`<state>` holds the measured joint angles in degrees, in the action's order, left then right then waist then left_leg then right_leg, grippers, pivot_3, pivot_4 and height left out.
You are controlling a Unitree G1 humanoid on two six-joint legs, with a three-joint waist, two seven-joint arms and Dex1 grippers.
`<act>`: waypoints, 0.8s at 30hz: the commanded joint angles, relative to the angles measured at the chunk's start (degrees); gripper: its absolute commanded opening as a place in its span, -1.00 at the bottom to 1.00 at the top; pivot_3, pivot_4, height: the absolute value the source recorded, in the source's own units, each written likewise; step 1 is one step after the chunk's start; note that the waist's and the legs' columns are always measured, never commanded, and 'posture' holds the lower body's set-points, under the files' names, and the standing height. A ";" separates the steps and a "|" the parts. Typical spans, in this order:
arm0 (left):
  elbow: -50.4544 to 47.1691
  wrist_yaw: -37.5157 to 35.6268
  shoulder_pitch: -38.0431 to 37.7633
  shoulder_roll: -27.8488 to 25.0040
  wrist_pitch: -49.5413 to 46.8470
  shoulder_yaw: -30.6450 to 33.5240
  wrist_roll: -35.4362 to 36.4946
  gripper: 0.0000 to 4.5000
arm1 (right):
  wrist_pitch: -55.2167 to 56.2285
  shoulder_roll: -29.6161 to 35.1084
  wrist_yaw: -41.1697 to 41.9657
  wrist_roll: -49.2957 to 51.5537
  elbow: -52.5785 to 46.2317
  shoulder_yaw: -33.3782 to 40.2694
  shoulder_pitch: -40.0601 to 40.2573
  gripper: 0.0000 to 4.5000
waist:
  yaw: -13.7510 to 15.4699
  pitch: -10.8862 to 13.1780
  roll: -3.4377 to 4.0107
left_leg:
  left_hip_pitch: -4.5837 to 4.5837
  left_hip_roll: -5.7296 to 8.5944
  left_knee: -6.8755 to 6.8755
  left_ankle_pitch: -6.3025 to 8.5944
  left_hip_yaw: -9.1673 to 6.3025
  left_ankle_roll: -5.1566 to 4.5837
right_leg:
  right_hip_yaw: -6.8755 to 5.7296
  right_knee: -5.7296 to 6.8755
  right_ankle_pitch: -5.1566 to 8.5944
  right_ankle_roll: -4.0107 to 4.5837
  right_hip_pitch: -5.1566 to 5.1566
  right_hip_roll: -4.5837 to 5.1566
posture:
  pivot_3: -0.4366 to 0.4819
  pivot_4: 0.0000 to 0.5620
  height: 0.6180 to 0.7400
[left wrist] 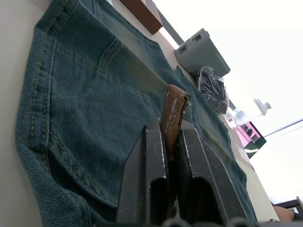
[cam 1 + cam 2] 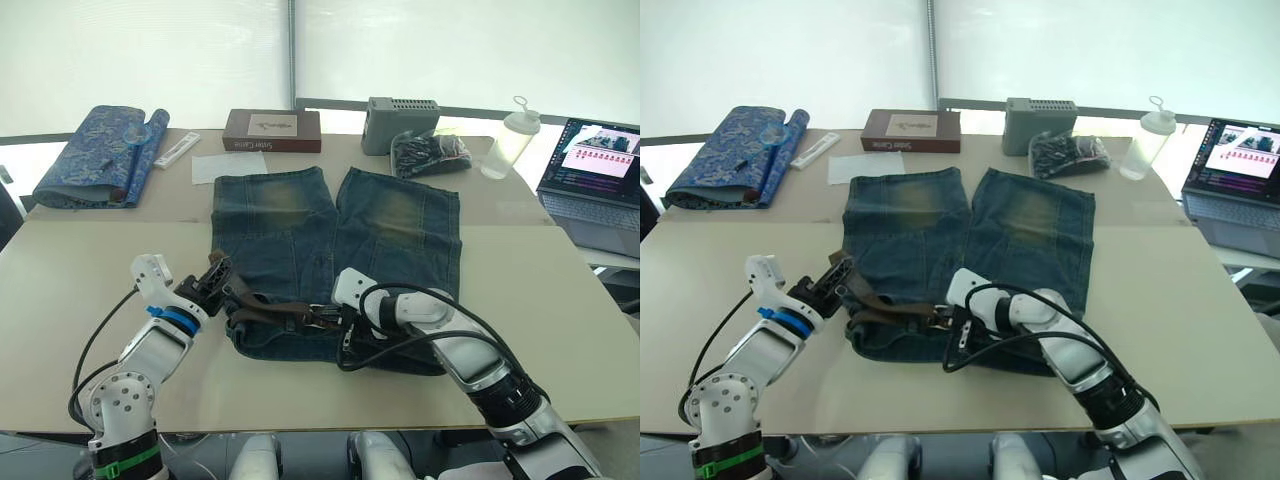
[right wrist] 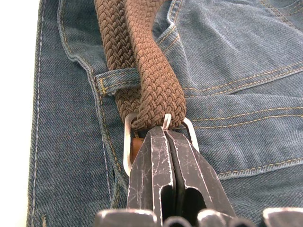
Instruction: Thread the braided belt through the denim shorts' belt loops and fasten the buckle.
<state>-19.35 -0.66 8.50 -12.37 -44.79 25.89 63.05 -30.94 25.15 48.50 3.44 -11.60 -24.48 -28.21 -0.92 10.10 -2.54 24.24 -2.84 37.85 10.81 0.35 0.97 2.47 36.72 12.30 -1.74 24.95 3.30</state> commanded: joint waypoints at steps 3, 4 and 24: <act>-0.15 -0.77 -0.77 -1.46 2.07 0.67 -0.18 -1.00 | 1.06 -0.34 0.64 -0.26 0.01 -0.72 -0.25 -0.98 | -0.05 0.00 0.00 | 0.00 0.00 -0.01 0.00 0.00 0.00 | 0.00 0.00 0.01 0.01 0.01 0.00 | -0.05 -0.47 0.63; -0.01 -0.84 -0.85 -1.61 2.23 0.57 -0.29 -1.00 | 0.94 -0.34 1.01 0.31 -0.24 -0.41 -0.02 -0.98 | -0.04 0.00 0.00 | 0.00 -0.01 -0.01 0.00 0.00 0.00 | 0.00 0.00 0.01 0.01 0.01 0.00 | -0.05 -0.47 0.63; 0.62 -1.48 -1.54 -2.28 2.75 -0.31 -1.49 -1.00 | -7.14 -3.75 -1.59 11.13 -2.74 6.83 1.11 -0.98 | 0.02 0.00 0.00 | 0.07 -0.02 -0.04 0.01 0.02 0.01 | 0.00 -0.03 0.02 0.04 0.08 0.01 | -0.05 -0.47 0.63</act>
<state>-17.96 -1.59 6.75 -13.95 -43.63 25.18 61.67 -38.35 21.49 47.38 14.50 -13.87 -18.28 -26.35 -0.90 10.11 -2.55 24.31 -2.85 37.82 10.82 0.37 0.98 2.47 36.69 12.32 -1.70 25.04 3.31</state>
